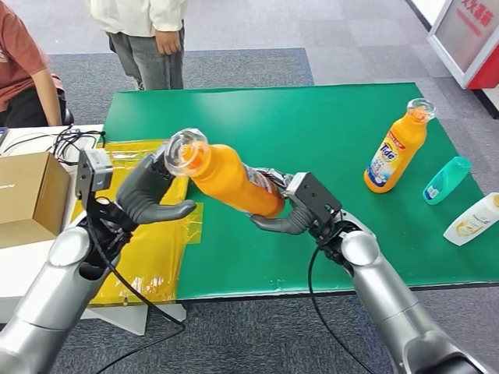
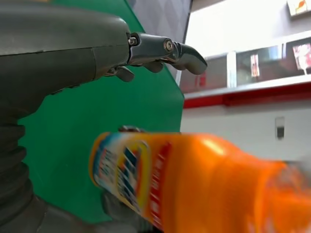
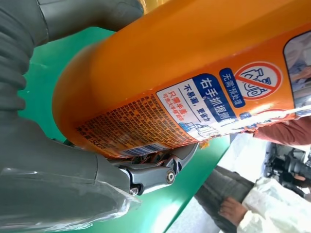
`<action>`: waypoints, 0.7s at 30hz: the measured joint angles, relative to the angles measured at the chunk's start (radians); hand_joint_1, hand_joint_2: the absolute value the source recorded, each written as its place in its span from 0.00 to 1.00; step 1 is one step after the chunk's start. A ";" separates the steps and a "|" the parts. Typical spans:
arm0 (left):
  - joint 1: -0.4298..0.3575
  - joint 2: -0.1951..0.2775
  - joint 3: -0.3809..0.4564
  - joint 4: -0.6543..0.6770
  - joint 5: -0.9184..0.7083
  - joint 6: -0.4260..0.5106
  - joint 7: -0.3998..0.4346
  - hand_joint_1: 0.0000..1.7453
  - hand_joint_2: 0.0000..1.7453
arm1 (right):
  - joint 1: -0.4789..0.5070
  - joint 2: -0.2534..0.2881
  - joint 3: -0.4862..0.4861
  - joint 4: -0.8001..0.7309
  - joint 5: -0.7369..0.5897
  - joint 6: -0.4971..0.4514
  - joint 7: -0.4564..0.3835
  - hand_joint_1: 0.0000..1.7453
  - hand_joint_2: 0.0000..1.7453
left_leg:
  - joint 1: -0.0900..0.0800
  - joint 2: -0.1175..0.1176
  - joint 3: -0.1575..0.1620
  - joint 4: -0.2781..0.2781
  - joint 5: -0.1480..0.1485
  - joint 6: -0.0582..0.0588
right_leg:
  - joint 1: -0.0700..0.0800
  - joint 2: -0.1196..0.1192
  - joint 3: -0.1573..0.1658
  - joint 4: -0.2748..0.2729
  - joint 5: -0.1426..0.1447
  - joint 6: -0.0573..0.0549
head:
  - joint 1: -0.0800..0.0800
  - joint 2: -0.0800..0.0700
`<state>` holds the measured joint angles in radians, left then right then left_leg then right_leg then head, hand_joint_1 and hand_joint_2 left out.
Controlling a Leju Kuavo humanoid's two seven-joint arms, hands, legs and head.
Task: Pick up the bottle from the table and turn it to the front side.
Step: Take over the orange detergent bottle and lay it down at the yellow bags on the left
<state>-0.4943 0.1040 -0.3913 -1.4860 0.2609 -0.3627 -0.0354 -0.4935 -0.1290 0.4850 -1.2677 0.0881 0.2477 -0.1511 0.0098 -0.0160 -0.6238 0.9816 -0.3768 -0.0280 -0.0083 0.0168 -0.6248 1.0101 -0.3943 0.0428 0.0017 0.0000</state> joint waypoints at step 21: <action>-0.114 -0.047 -0.142 0.046 0.065 0.024 0.054 1.00 1.00 | -0.050 0.058 0.051 0.079 0.041 -0.030 -0.010 1.00 1.00 | 0.000 0.000 0.000 0.000 0.000 0.000 | 0.000 0.000 0.000 0.000 0.000 0.000 | 0.000 0.000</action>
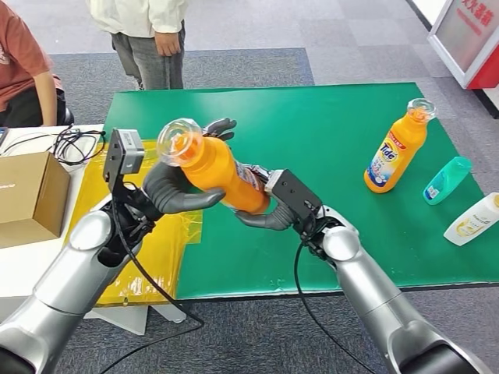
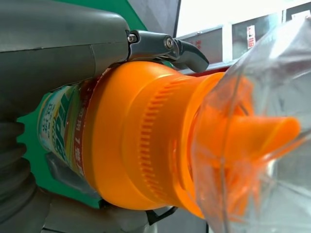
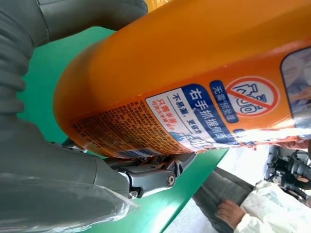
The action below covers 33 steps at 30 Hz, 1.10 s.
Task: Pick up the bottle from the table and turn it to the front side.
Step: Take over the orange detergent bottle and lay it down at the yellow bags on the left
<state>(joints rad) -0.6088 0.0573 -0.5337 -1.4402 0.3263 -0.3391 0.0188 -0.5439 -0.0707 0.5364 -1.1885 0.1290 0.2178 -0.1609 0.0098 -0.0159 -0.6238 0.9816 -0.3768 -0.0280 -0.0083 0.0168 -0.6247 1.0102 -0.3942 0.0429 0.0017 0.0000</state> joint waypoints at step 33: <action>-0.056 0.174 0.001 0.010 -0.777 0.122 0.053 1.00 1.00 | 0.103 -0.038 -0.182 -0.107 0.033 -0.070 0.033 0.00 1.00 | 0.000 0.001 0.000 0.000 0.001 -0.001 | 0.000 0.001 -0.002 0.000 0.001 -0.001 | 0.000 0.000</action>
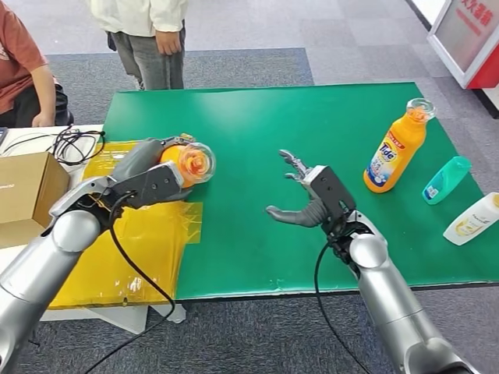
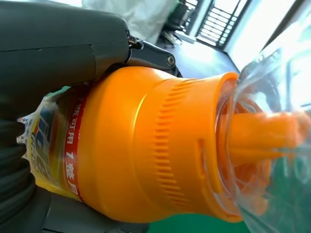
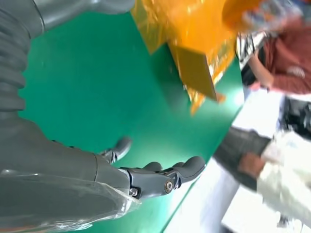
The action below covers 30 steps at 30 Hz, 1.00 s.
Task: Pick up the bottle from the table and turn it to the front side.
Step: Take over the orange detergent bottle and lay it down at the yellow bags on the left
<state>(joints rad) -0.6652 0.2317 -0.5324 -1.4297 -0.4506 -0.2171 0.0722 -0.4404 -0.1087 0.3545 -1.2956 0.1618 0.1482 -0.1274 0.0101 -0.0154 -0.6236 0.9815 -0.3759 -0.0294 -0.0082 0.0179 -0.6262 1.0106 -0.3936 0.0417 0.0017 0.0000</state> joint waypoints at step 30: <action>0.091 0.041 0.015 0.383 -0.259 0.085 -0.099 1.00 0.00 | 0.017 -0.001 -0.024 -0.242 0.030 0.047 -0.048 0.00 1.00 | 0.000 0.000 0.000 0.000 0.000 0.000 | 0.000 0.000 0.001 0.000 0.000 0.000 | 0.000 0.000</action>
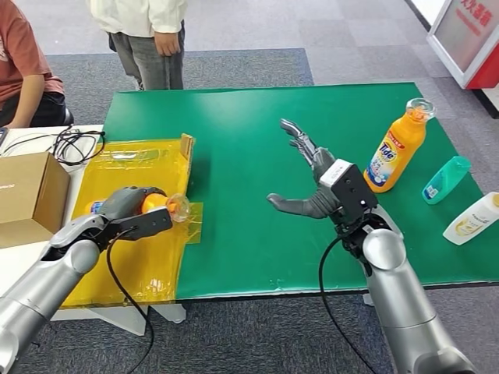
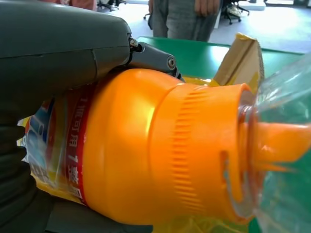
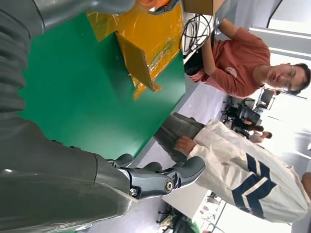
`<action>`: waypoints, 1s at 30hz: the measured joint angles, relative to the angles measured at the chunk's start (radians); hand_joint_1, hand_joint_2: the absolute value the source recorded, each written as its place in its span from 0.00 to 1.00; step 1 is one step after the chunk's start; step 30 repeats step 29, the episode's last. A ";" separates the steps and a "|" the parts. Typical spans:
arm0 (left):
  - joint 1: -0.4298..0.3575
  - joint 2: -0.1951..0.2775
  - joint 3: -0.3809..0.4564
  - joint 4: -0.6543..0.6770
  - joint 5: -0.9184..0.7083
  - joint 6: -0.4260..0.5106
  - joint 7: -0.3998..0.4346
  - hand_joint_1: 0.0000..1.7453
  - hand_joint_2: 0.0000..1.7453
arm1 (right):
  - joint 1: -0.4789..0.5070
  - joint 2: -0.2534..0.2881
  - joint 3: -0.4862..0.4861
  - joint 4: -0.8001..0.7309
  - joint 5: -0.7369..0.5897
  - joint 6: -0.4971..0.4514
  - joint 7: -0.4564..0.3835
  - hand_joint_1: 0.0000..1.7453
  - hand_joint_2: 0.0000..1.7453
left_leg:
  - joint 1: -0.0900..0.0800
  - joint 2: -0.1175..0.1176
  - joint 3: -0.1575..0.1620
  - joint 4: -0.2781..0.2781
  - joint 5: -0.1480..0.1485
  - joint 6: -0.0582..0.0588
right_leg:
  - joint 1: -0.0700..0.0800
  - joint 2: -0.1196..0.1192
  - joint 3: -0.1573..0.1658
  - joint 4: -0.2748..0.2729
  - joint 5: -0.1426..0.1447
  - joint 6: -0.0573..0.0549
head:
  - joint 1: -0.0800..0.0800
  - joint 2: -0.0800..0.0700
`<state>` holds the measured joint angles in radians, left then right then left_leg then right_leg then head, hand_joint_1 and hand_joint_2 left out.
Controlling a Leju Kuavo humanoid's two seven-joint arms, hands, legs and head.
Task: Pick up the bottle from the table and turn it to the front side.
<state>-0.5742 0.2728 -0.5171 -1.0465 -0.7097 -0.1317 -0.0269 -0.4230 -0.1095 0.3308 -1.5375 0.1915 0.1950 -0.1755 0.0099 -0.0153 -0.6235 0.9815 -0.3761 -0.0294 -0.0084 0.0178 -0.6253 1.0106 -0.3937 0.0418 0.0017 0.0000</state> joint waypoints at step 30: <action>0.129 -0.050 0.125 0.000 -0.036 0.056 0.019 0.00 0.00 | 0.037 -0.003 0.085 -0.132 0.032 -0.004 -0.019 0.00 1.00 | 0.000 0.000 0.001 0.000 0.000 -0.001 | 0.000 0.000 -0.001 0.002 0.000 0.000 | 0.000 0.000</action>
